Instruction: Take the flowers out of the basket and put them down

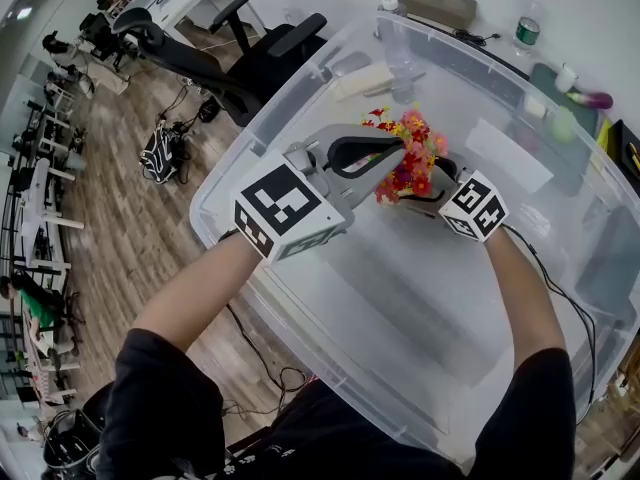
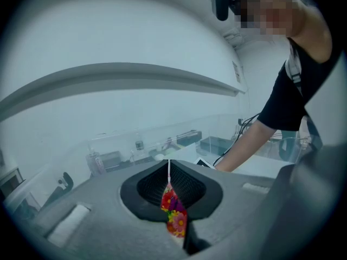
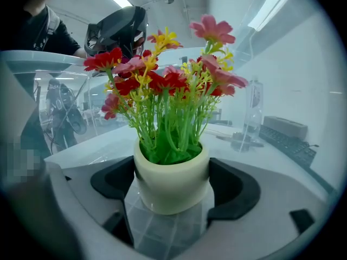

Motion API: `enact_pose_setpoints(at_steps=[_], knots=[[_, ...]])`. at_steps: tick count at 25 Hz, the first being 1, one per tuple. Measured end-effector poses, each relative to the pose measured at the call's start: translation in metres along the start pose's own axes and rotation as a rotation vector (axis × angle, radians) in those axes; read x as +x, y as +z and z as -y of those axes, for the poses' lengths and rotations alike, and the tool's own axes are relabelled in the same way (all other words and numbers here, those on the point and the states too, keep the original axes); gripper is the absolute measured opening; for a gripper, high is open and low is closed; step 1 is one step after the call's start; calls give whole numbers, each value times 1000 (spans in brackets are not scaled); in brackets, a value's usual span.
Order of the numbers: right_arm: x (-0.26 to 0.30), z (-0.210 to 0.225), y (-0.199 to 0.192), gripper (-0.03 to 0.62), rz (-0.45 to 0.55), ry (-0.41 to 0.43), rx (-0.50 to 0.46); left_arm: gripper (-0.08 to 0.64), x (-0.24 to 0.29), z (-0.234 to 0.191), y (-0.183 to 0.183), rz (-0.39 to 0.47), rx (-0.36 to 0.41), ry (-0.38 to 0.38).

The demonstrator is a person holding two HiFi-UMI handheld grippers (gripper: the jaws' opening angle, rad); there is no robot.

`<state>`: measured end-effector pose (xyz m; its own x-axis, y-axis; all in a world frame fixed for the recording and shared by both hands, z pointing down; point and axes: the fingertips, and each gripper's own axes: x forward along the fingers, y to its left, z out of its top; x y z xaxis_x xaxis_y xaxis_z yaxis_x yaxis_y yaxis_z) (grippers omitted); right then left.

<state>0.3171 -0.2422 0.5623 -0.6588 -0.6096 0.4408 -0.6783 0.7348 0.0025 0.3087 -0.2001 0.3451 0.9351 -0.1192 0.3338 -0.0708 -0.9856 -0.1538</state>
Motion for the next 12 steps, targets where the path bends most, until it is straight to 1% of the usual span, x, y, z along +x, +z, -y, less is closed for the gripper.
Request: enact_pose_setpoints(at_steps=[4, 7, 9, 12], knots=[[-12, -4, -7, 437, -1, -17, 12, -5, 2, 1, -8, -28, -1, 1], [-23, -5, -11, 437, 6, -34, 21, -2, 5, 4, -17, -70, 21, -7], [-28, -6, -14, 437, 8, -45, 29, 15, 5, 3, -21, -89, 21, -2], [-32, -8, -16, 437, 5, -49, 33, 53, 6, 3, -36, -138, -8, -4]])
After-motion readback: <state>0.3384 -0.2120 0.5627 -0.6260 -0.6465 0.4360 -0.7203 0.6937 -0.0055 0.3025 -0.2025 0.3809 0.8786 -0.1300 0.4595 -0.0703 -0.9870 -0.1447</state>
